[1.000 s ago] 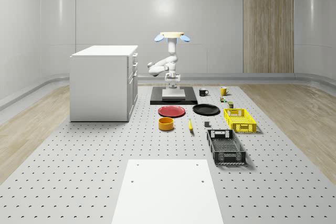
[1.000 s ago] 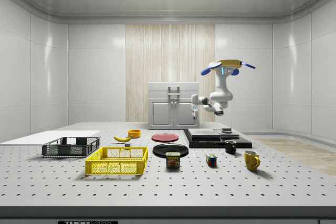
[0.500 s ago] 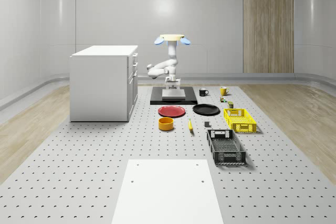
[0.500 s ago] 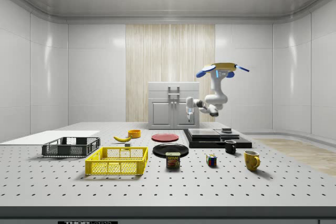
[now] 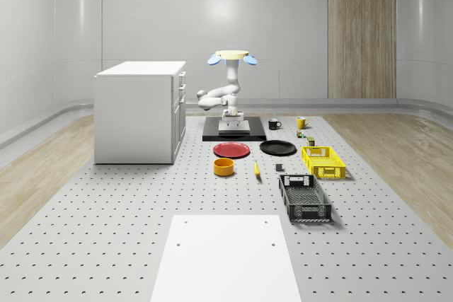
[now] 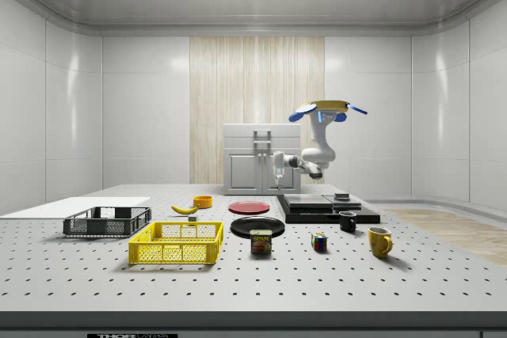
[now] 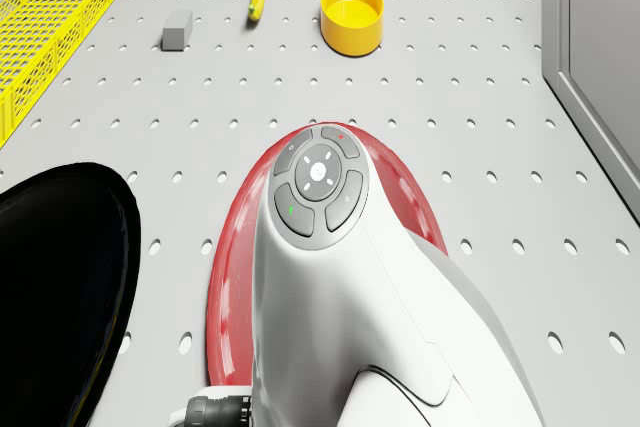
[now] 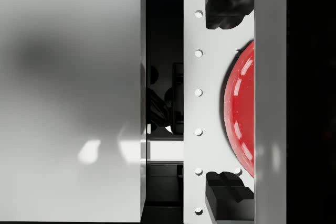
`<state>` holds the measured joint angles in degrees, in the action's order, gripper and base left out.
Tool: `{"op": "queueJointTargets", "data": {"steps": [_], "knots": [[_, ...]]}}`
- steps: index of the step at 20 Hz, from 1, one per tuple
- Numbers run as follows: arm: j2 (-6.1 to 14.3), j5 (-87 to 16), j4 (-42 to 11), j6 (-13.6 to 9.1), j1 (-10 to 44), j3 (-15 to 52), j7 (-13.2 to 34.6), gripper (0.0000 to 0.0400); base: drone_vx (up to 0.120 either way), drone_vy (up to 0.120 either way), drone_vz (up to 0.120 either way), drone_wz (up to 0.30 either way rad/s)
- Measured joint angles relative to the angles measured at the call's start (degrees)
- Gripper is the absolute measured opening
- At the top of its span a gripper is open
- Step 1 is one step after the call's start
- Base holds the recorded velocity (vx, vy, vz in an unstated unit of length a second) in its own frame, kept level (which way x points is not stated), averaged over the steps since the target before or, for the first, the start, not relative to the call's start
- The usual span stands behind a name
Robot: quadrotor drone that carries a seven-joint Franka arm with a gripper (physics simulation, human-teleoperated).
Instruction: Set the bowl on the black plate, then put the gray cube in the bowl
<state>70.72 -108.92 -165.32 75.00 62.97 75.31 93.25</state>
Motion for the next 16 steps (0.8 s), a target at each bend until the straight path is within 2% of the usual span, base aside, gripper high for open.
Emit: {"op": "queueJointTargets", "data": {"steps": [3,11,16], "knots": [[0.75,0.37,0.05,0.69,0.22,0.20,0.21,0.0400,0.120,0.000,0.000,0.000],[2.64,1.29,0.17,2.44,0.77,0.68,0.71,0.0400,0.120,0.000,-0.115,0.000],[3.75,1.81,0.24,3.47,1.07,0.94,1.00,0.0400,0.120,0.000,-0.048,0.000]]}}
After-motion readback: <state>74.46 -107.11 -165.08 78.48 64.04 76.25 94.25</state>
